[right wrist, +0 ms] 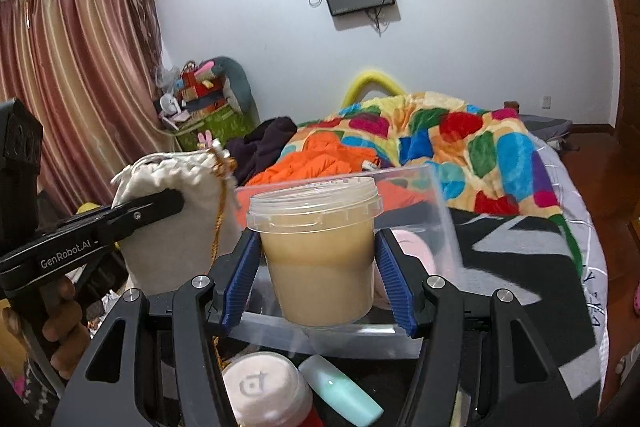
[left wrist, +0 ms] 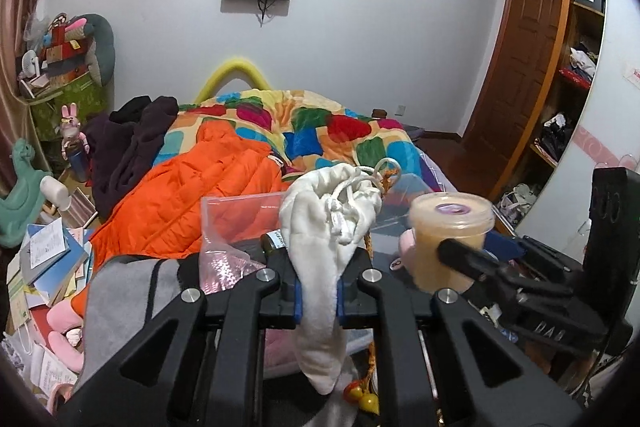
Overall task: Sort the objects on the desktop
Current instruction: 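Lift and carry the white pouch and the cream tub over the clear bin, then lower both items into the bin and open both tools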
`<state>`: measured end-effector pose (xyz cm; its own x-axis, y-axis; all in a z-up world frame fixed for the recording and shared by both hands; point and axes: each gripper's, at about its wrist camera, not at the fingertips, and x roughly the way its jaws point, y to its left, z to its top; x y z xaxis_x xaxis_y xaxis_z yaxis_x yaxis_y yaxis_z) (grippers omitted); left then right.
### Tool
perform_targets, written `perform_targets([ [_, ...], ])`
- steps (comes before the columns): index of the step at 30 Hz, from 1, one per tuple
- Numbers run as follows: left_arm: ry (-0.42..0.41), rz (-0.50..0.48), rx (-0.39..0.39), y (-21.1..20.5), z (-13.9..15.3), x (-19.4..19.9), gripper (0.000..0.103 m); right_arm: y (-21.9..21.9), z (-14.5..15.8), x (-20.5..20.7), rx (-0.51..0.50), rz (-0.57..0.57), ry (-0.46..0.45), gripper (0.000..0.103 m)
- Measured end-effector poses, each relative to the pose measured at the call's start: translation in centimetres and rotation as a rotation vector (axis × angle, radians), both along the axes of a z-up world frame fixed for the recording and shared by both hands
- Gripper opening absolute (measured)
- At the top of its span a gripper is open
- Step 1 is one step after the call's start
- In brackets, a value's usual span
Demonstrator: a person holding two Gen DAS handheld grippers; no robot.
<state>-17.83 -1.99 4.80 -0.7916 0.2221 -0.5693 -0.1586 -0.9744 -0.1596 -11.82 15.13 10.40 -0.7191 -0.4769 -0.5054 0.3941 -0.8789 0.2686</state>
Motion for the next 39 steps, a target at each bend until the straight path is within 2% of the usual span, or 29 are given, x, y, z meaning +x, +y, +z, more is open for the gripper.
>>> perform_targets([
  [10,-0.028,-0.004,-0.04,0.6,-2.8,-0.8,0.01,-1.7,-1.6,-0.9,0.06,0.014,-0.031,0.054],
  [15,-0.008,-0.014,-0.084,1.1,-3.1,-0.3,0.011,-2.5,-2.4,-0.6,0.154,0.008,-0.019,0.054],
  [18,-0.007,-0.016,-0.127,1.5,-3.5,-0.1,0.011,-2.8,-2.3,-0.1,0.183,0.042,-0.015,0.046],
  [21,-0.011,-0.026,-0.175,2.0,-3.8,0.2,0.012,-2.5,-1.9,0.2,0.232,0.048,-0.018,0.046],
  [23,-0.016,-0.037,-0.19,2.1,-4.0,0.4,0.02,-2.3,-1.7,0.4,0.266,0.067,-0.028,0.046],
  [28,-0.021,-0.042,-0.206,2.1,-4.4,1.0,0.027,-1.5,-0.8,1.0,0.32,0.089,-0.035,0.046],
  [32,-0.035,-0.04,-0.18,1.8,-4.5,1.3,0.033,-1.4,-0.7,2.0,0.326,0.099,-0.026,0.046],
  [36,-0.04,-0.036,-0.177,1.5,-4.1,2.2,0.036,-1.4,-0.8,2.8,0.332,0.1,-0.015,0.046],
  [39,-0.034,-0.037,-0.181,1.5,-3.6,3.0,0.043,-1.1,-0.7,3.0,0.314,0.104,-0.026,0.046],
])
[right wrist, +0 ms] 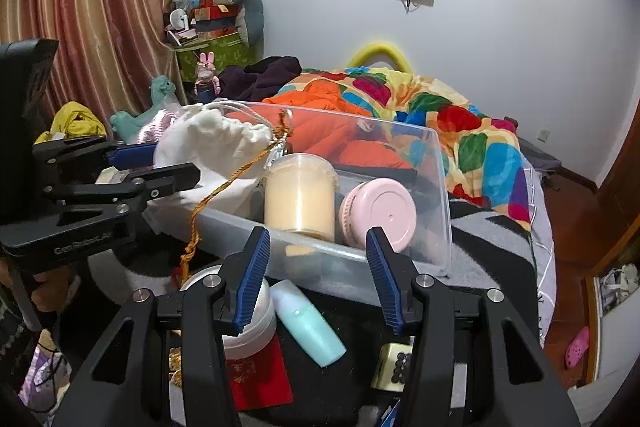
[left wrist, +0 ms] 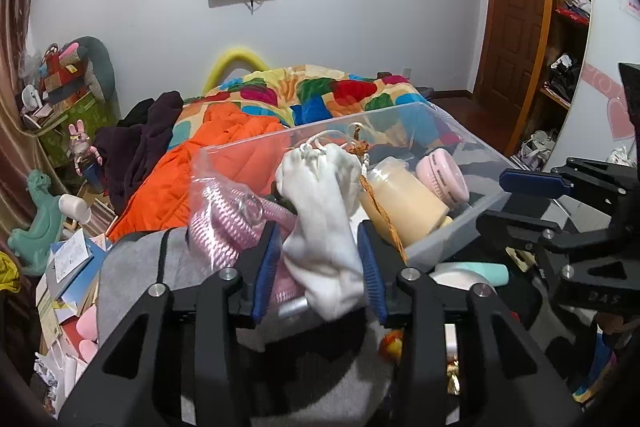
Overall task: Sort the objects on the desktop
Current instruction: 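Lower both items into the bin and open both tools, then grasp the white round jar with the left tool while the right tool grasps the blue Max box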
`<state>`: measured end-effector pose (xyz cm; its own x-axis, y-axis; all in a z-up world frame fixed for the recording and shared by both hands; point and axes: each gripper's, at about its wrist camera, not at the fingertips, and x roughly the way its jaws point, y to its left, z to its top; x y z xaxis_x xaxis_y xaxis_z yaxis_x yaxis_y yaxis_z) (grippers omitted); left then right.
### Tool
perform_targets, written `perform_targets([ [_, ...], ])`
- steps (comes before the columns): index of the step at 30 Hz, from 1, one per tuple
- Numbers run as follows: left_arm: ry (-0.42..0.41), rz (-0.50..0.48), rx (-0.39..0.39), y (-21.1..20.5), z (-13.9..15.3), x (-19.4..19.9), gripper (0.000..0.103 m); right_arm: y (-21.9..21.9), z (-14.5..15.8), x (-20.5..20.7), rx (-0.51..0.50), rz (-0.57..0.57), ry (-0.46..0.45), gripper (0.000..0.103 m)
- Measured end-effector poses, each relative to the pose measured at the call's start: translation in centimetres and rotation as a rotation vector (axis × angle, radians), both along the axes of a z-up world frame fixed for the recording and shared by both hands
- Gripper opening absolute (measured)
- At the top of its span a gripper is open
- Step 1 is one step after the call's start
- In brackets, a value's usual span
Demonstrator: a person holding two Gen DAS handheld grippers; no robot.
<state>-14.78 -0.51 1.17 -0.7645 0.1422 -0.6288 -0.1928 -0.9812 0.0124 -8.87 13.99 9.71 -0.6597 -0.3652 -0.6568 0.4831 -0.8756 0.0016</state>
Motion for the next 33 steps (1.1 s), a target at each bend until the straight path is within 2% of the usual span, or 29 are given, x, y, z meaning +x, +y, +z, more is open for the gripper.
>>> perform_targets([
  [5,0.008,-0.005,-0.015,0.1,0.6,1.5,0.051,1.0,0.0,0.3,-0.04,-0.012,-0.028,0.048],
  [14,0.014,0.0,-0.03,0.6,0.9,4.1,0.065,3.6,0.0,2.7,-0.064,-0.05,-0.024,0.057],
  [16,0.018,0.006,-0.034,0.7,1.1,4.7,0.066,4.3,0.0,3.3,-0.06,-0.062,-0.018,0.061],
  [23,-0.005,0.013,-0.039,0.9,0.8,6.2,0.068,6.5,0.0,4.6,-0.064,-0.095,-0.01,0.066],
  [30,-0.08,0.01,-0.035,1.3,-1.0,7.6,0.072,8.8,-1.0,5.9,-0.079,-0.124,-0.028,0.067],
  [33,-0.109,-0.006,-0.016,1.7,-1.7,8.1,0.073,9.8,-1.6,6.2,-0.084,-0.145,-0.04,0.072],
])
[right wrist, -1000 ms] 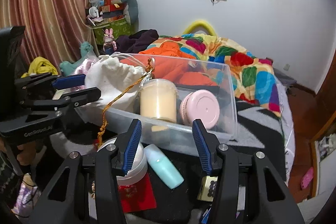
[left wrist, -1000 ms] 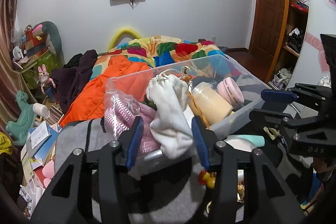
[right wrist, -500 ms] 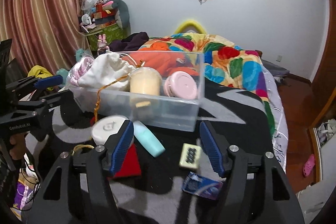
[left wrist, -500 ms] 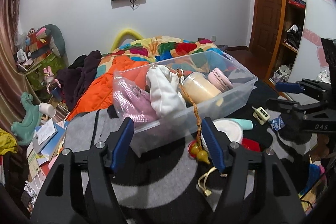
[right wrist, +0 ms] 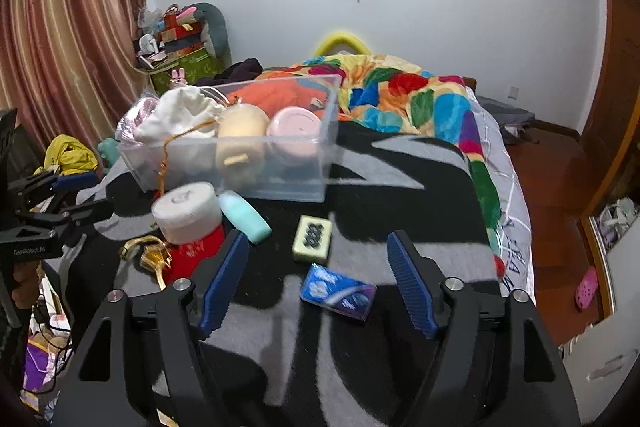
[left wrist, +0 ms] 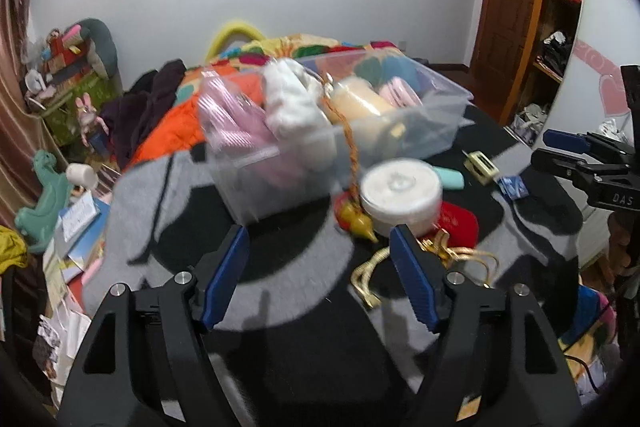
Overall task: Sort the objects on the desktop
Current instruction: 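Grasp the white round jar with the left tool while the right tool grasps the blue Max box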
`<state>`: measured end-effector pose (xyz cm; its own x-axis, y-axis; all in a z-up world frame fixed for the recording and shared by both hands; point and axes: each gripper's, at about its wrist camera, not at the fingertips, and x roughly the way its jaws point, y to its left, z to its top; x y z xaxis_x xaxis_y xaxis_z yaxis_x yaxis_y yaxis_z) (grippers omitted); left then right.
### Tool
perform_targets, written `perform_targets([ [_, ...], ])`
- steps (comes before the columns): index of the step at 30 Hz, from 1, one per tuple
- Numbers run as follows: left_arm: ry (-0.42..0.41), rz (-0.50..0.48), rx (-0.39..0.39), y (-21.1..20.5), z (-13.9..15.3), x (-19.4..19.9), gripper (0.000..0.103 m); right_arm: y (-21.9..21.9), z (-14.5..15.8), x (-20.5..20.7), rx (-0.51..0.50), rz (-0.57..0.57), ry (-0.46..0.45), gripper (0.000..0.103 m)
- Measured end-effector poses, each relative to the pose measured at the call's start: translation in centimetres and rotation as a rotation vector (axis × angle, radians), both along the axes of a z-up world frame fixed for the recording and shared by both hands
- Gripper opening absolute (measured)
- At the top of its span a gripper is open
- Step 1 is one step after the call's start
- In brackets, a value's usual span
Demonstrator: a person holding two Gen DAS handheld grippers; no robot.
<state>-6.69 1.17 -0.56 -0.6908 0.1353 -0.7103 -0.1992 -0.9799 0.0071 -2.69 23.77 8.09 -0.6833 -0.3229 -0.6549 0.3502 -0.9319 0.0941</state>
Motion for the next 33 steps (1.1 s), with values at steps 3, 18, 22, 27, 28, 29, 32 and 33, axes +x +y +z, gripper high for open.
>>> perform_targets([
  [3,-0.02,-0.022,-0.025,1.4,-0.9,0.3,0.073,0.6,-0.6,0.1,-0.001,-0.013,-0.014,0.075],
  [18,-0.069,-0.139,0.143,4.9,-0.1,-2.1,0.062,1.9,-4.2,-0.2,-0.053,-0.012,-0.102,0.075],
  [22,-0.094,-0.104,0.124,5.3,-1.0,-3.3,0.06,1.9,-4.8,-0.2,-0.068,-0.005,-0.114,0.075],
  [27,-0.126,-0.08,0.07,5.7,-2.4,-3.9,0.06,2.0,-5.4,0.1,-0.059,0.011,-0.101,0.075],
  [28,-0.133,-0.078,0.068,5.7,-2.6,-4.0,0.06,1.9,-5.5,0.1,-0.056,0.014,-0.099,0.075],
  [29,-0.135,-0.076,0.063,5.8,-2.8,-4.1,0.06,1.8,-5.6,0.1,-0.053,0.017,-0.098,0.075],
  [32,-0.124,-0.078,0.063,5.9,-2.5,-4.4,0.06,1.4,-5.9,0.1,-0.042,0.024,-0.09,0.073],
  [33,-0.123,-0.08,0.066,6.0,-2.5,-4.6,0.06,1.3,-5.9,0.1,-0.034,0.024,-0.088,0.071],
])
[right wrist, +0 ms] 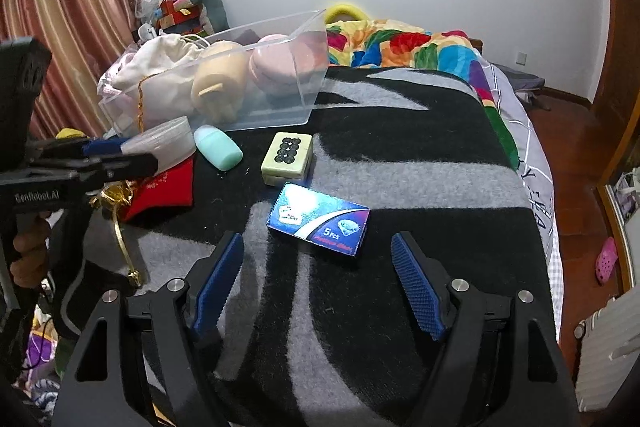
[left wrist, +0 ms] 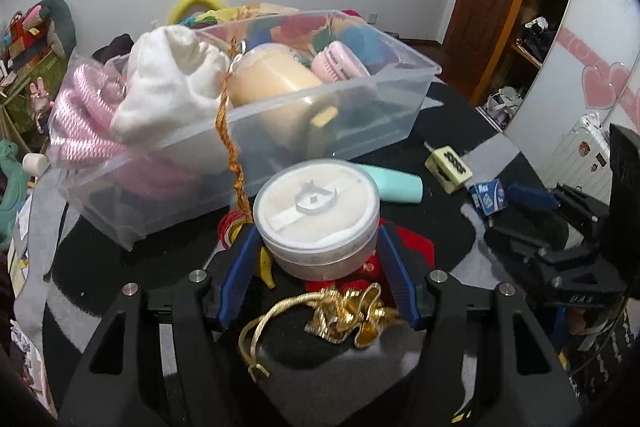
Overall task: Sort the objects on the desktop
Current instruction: 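Grasp the white round jar with the left tool while the right tool grasps the blue Max box, then carry the white jar and Max box over the bin and open both tools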
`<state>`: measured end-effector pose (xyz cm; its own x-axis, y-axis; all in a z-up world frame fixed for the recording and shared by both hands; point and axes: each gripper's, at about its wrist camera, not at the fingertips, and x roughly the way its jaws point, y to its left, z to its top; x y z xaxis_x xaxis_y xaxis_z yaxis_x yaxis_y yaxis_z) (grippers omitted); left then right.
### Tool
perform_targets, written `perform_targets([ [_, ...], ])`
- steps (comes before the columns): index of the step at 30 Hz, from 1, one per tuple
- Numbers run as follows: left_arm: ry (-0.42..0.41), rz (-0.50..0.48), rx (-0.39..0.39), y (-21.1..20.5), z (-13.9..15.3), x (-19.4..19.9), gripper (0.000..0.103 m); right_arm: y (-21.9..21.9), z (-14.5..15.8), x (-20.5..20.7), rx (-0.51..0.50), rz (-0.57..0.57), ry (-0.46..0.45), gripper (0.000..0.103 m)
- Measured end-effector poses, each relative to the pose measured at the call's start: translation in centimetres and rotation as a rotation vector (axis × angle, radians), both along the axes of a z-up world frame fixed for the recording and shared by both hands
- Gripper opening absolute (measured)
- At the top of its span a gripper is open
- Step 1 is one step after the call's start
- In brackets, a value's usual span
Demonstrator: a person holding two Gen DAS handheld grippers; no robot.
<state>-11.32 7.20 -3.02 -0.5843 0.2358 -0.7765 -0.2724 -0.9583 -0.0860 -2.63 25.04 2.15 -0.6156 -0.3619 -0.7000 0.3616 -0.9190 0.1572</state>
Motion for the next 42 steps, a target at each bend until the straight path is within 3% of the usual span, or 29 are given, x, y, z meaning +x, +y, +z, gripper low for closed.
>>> perform_targets([
  [9,-0.032,0.015,0.03,0.5,-0.7,-2.5,0.069,0.3,-0.1,-0.7,-0.049,-0.025,-0.011,0.063],
  [12,-0.036,0.025,0.035,0.7,-1.0,-3.2,0.069,0.2,0.1,-0.8,-0.044,-0.024,-0.004,0.048],
  [13,-0.038,0.034,0.035,0.7,-1.2,-3.4,0.064,0.2,0.1,-0.8,-0.042,-0.022,-0.002,0.048],
  [20,0.028,0.057,-0.002,0.4,-0.8,-1.7,0.065,-0.2,0.8,-0.2,-0.031,-0.008,0.032,0.048],
  [35,0.191,0.081,0.057,-2.8,3.9,3.0,0.065,-2.4,4.7,0.5,-0.064,0.028,0.136,0.048],
  [42,0.185,0.17,0.066,-6.7,3.6,3.5,0.065,-3.4,5.6,0.6,-0.11,0.047,0.155,0.048],
])
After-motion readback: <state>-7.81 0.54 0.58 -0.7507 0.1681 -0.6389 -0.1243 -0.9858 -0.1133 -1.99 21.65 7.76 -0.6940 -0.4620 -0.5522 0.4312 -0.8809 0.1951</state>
